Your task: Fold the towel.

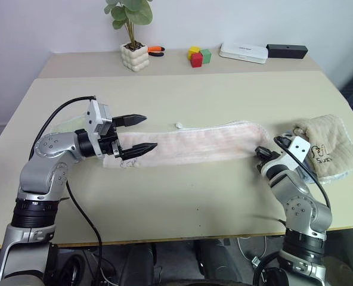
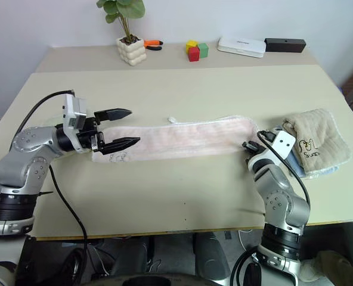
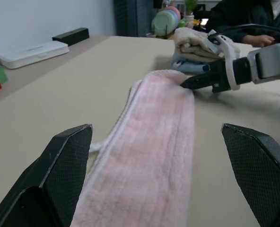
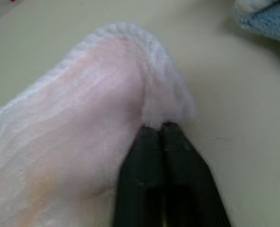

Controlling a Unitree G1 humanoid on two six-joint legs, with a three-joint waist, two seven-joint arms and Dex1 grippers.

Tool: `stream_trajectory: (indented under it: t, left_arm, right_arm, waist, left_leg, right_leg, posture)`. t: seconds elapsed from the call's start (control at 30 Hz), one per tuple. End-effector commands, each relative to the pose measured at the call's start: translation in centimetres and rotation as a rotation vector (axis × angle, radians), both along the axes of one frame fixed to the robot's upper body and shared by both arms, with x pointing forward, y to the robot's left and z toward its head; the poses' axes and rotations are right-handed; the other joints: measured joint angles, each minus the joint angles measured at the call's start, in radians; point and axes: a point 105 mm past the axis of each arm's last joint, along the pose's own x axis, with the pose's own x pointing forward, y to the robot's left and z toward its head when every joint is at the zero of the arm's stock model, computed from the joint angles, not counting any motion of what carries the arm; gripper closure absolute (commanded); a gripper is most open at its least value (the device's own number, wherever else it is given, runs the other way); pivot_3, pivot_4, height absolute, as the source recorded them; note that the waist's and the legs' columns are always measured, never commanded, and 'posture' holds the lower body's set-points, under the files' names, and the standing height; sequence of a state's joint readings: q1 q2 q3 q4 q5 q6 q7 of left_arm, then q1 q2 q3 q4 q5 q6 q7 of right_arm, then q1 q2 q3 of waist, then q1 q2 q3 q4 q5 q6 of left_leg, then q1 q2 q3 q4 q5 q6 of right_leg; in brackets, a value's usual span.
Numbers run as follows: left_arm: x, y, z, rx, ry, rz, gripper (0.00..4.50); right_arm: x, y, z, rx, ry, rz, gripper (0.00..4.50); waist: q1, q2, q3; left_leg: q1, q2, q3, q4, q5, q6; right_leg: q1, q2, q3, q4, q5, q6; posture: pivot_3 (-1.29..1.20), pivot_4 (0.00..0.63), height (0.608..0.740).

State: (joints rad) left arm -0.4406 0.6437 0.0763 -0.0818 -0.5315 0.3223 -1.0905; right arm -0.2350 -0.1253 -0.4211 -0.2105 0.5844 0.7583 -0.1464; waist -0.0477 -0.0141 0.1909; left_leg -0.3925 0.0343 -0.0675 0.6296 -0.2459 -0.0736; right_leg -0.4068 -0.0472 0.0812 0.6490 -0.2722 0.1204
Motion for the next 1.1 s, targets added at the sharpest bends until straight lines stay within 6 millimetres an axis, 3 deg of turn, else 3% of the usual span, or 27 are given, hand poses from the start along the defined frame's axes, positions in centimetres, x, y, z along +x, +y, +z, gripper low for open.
stream_trajectory:
  t: [0.03, 0.13, 0.23, 0.33, 0.5, 0.63, 0.83, 0.9, 1.1]
  left_arm:
    - [0.2, 0.6, 1.2, -0.01, -0.062, 0.031, 0.0]
    - [0.4, 0.7, 1.3, -0.018, -0.069, 0.044, 0.0]
    - [0.5, 0.8, 1.4, -0.025, -0.075, 0.053, 0.0]
    - [0.9, 1.3, 1.6, -0.043, -0.08, 0.078, 0.0]
    - [1.3, 2.0, 2.0, -0.06, -0.07, 0.098, 0.0]
    - [0.9, 2.4, 1.8, -0.044, -0.048, 0.076, 0.0]
    - [0.6, 3.1, 1.6, -0.025, -0.039, 0.091, 0.0]
    - [0.5, 3.1, 1.5, -0.013, -0.041, 0.097, 0.0]
    - [-0.1, 3.1, 1.4, -0.003, -0.037, 0.107, 0.0]
  right_arm:
    - [0.0, -1.1, 1.4, -0.012, -0.051, -0.055, 4.47]
    - [-0.1, -2.0, 3.4, -0.033, -0.126, -0.085, 4.47]
    - [-0.5, -1.8, 7.1, -0.243, -0.245, -0.016, 4.47]
    - [-1.0, 0.2, 9.4, -0.391, -0.337, 0.121, 4.47]
    - [-1.8, 4.4, 11.6, -0.621, -0.453, 0.386, 4.47]
    - [-2.6, 8.8, 10.8, -0.803, -0.5, 0.683, 4.47]
    - [-3.0, 13.4, 9.6, -0.875, -0.554, 0.908, 4.47]
    - [-3.7, 15.5, 8.3, -0.878, -0.55, 1.033, 4.47]
    - [-3.6, 18.1, 5.7, -0.952, -0.535, 1.157, 4.47]
  waist:
    - [0.001, 0.0, 0.0]
    - [0.002, 0.0, 0.0]
    - [0.003, 0.001, 0.001]
    - [0.003, 0.001, 0.001]
    - [0.0, 0.001, 0.001]
    - [0.002, 0.0, 0.001]
    - [0.003, 0.0, 0.002]
    - [0.003, 0.0, 0.002]
    - [0.003, -0.001, 0.002]
  left_leg:
    - [0.0, 0.0, 0.0, 0.0, 0.0, 0.0]
    - [0.0, 0.0, 0.0, 0.0, 0.0, 0.0]
    - [-0.001, 0.0, 0.0, 0.0, 0.0, 0.0]
    - [-0.001, 0.0, 0.0, -0.001, 0.0, 0.0]
    - [-0.001, 0.0, 0.0, -0.001, 0.0, 0.0]
    - [-0.001, 0.0, 0.0, -0.001, 0.0, 0.0]
    - [-0.001, 0.0, 0.0, 0.0, 0.0, 0.0]
    - [-0.001, 0.0, 0.0, 0.0, 0.0, 0.0]
    - [-0.002, 0.0, 0.0, 0.0, 0.0, 0.0]
  right_leg:
    - [0.0, 0.0, 0.0, 0.0, 0.0, 0.0]
    - [0.0, 0.0, 0.0, 0.0, 0.0, 0.0]
    - [0.0, 0.0, 0.0, 0.0, 0.0, 0.0]
    - [-0.001, 0.0, 0.0, -0.001, 0.0, 0.0]
    - [-0.001, 0.0, 0.0, -0.001, 0.0, 0.0]
    - [-0.001, 0.0, 0.0, -0.001, 0.0, 0.0]
    - [-0.001, 0.0, 0.0, -0.001, 0.0, 0.0]
    - [-0.001, 0.0, 0.0, -0.001, 0.0, 0.0]
    - [-0.001, 0.0, 0.0, -0.001, 0.0, 0.0]
  posture:
    - [0.0, 0.15, 0.74]
    - [0.0, 0.15, 0.74]
    - [0.0, 0.15, 0.74]
    - [0.0, 0.15, 0.74]
    - [0.0, 0.15, 0.74]
    - [0.0, 0.15, 0.74]
    - [0.0, 0.15, 0.74]
    - [0.0, 0.15, 0.74]
    - [0.0, 0.15, 0.74]
